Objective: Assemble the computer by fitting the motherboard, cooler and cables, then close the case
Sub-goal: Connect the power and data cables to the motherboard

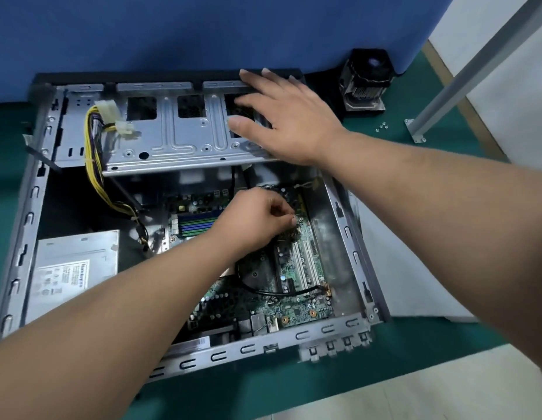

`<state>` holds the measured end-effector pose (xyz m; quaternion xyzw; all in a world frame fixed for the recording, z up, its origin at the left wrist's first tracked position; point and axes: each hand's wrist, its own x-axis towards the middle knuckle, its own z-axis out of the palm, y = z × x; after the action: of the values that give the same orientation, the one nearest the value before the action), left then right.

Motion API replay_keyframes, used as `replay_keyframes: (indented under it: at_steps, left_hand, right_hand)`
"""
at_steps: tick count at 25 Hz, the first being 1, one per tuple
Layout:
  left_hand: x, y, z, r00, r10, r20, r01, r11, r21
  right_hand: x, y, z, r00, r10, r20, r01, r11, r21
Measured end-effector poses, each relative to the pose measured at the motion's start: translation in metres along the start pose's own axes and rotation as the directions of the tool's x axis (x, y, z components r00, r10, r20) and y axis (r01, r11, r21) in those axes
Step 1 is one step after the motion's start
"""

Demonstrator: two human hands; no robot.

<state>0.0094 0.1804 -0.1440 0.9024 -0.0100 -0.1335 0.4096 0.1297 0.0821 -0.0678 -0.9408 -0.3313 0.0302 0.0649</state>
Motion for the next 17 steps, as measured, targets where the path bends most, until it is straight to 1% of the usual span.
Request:
replay_keyframes:
  at_steps: [2,7,13,17]
  left_hand:
    - [0.013,0.003,-0.001,0.999,0.027,-0.037,-0.023,0.996,0.082]
    - [0.038,0.005,0.009,0.999,-0.002,-0.049,0.007,0.995,0.099]
    - [0.045,0.001,0.023,0.995,-0.08,-0.059,0.08,0.997,-0.015]
    - [0.047,0.0,0.025,0.993,-0.093,-0.077,0.089,0.995,-0.048]
  right_hand:
    - [-0.001,0.0,-0.001,1.0,0.005,-0.005,-0.005,1.0,0.011]
    - [0.002,0.001,0.003,1.0,0.01,-0.018,-0.01,0.999,0.037]
    - [0.002,0.002,0.004,1.0,0.012,-0.025,-0.01,0.998,0.066]
    - [0.001,0.003,0.003,1.0,0.009,-0.026,-0.007,0.997,0.077]
